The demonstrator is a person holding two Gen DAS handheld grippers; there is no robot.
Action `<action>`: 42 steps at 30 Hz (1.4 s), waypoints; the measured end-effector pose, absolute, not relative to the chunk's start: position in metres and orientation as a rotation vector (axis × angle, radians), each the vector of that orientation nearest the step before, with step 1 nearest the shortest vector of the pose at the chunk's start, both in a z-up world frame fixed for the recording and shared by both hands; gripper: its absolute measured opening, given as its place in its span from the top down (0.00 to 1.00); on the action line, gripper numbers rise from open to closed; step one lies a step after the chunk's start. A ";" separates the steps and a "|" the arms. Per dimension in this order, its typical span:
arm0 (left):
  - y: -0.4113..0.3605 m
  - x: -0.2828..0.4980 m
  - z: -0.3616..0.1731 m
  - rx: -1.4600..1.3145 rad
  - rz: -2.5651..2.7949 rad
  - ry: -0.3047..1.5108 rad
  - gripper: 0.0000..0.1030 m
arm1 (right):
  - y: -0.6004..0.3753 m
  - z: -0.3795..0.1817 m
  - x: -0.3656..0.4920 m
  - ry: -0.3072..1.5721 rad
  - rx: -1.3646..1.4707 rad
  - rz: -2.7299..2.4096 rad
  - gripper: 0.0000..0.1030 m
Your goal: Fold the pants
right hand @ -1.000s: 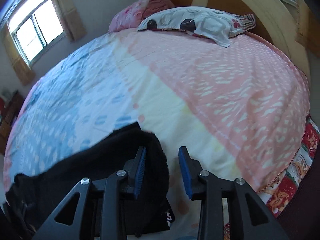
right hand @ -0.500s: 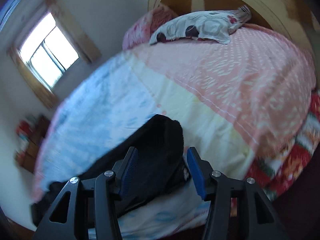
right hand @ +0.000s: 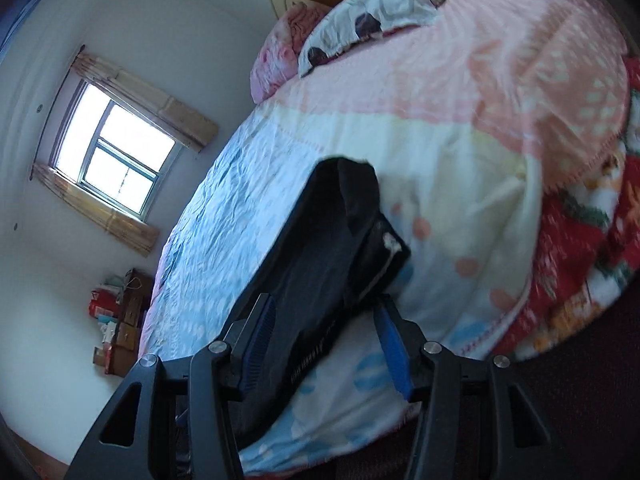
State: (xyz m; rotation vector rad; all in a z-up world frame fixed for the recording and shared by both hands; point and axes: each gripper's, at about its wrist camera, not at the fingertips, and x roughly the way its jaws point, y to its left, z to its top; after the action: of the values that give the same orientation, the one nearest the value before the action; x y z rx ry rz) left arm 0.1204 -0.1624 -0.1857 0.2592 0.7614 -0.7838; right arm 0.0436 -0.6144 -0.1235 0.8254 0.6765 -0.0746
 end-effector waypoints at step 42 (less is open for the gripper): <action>-0.136 0.136 -0.173 -0.121 -0.887 0.853 0.04 | -0.325 -0.156 0.098 0.892 -0.177 0.339 0.85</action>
State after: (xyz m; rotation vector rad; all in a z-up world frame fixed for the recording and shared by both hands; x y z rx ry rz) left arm 0.1362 -0.1361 -0.1733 -0.1209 0.8527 -0.8871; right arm 0.0985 -0.3254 -0.1560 -0.1768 0.8923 0.3389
